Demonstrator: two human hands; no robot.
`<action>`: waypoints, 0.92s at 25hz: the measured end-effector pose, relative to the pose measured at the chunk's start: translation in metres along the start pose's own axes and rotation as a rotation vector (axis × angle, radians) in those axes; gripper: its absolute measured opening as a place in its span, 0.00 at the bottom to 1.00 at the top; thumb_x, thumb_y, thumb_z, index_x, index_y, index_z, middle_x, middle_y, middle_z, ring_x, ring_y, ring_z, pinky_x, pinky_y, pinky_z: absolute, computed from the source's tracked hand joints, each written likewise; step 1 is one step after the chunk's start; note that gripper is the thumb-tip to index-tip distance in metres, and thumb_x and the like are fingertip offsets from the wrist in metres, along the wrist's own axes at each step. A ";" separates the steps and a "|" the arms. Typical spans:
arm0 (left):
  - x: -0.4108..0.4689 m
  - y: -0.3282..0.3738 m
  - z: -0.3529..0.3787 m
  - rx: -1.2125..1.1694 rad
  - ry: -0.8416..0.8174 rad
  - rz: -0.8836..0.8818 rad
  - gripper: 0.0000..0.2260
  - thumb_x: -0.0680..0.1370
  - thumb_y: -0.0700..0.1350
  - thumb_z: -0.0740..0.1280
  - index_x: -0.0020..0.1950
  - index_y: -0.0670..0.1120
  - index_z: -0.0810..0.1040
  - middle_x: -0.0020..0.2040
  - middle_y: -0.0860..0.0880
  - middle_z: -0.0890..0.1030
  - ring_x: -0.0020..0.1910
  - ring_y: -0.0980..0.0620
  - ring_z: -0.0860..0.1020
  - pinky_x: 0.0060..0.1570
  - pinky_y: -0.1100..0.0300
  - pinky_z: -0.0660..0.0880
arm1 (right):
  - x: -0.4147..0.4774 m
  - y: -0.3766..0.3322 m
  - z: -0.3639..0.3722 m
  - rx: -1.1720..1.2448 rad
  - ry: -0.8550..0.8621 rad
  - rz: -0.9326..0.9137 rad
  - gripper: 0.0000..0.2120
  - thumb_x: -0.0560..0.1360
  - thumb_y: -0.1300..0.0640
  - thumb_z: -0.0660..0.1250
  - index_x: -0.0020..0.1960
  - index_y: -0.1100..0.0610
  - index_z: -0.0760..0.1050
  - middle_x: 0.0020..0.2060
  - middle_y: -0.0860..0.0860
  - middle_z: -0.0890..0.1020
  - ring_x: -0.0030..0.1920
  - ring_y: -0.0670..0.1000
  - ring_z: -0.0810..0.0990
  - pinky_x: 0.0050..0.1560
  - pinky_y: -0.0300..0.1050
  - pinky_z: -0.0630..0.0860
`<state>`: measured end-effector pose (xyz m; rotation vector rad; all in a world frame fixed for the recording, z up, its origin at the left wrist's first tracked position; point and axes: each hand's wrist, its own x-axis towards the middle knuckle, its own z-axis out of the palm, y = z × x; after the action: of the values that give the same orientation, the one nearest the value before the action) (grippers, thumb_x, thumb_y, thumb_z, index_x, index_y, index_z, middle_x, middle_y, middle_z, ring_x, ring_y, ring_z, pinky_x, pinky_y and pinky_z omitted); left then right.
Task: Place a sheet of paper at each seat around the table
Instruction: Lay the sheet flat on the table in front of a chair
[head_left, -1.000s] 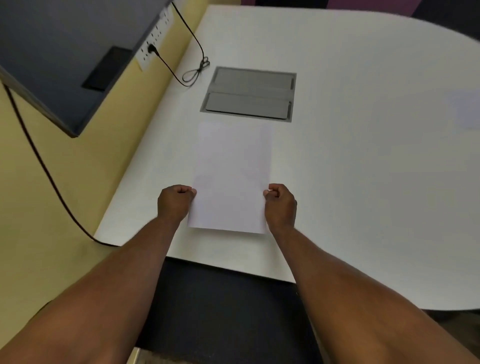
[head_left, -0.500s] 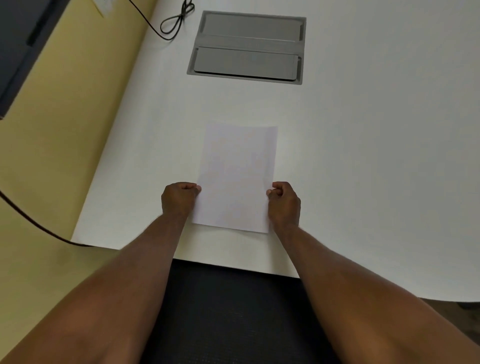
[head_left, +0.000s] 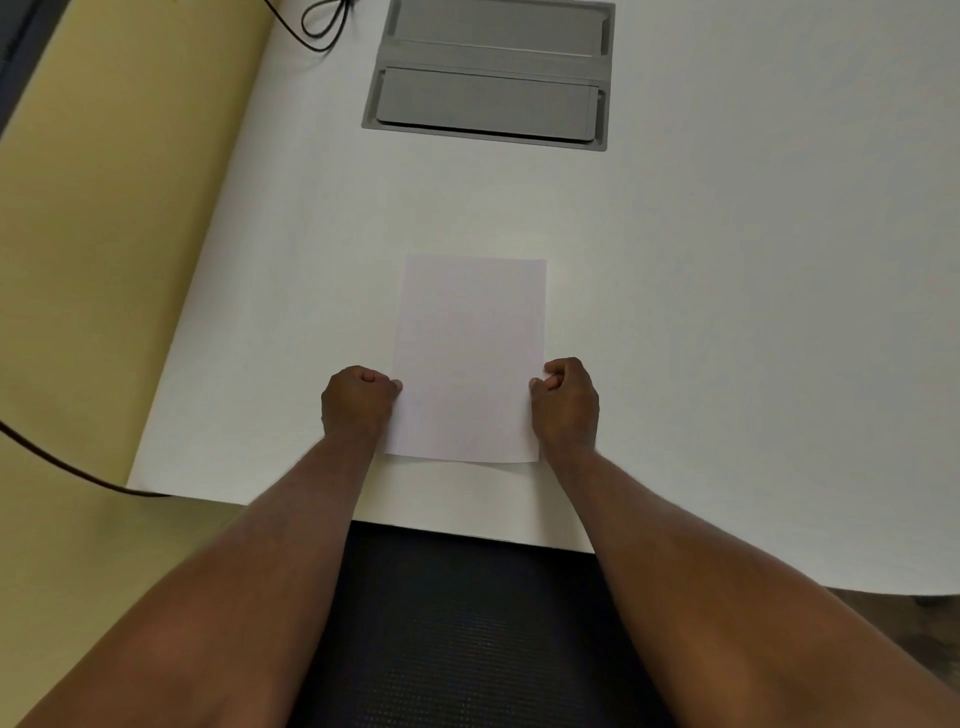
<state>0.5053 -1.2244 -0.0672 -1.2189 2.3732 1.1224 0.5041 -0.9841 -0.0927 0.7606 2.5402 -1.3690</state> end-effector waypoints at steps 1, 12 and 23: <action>0.001 0.000 0.001 0.002 0.002 0.003 0.06 0.70 0.48 0.75 0.39 0.47 0.82 0.39 0.52 0.84 0.42 0.48 0.81 0.43 0.59 0.72 | 0.000 0.000 0.000 -0.003 0.003 0.001 0.07 0.74 0.60 0.69 0.52 0.53 0.75 0.41 0.48 0.78 0.42 0.49 0.77 0.45 0.41 0.70; -0.011 0.012 -0.008 0.043 0.024 0.091 0.08 0.72 0.50 0.74 0.46 0.48 0.80 0.47 0.51 0.83 0.49 0.47 0.81 0.46 0.57 0.73 | -0.009 -0.011 -0.016 -0.008 -0.030 -0.060 0.09 0.76 0.57 0.69 0.55 0.53 0.75 0.46 0.48 0.76 0.46 0.49 0.77 0.53 0.48 0.76; -0.084 0.062 -0.035 0.465 0.154 0.731 0.18 0.79 0.51 0.66 0.66 0.44 0.76 0.66 0.46 0.78 0.65 0.43 0.75 0.66 0.48 0.67 | -0.044 -0.054 -0.075 -0.188 0.079 -0.445 0.19 0.79 0.54 0.65 0.69 0.55 0.71 0.65 0.48 0.75 0.67 0.51 0.71 0.71 0.47 0.62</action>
<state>0.5136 -1.1788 0.0320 -0.2839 3.0612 0.5545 0.5223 -0.9635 0.0058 0.2257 2.9704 -1.1943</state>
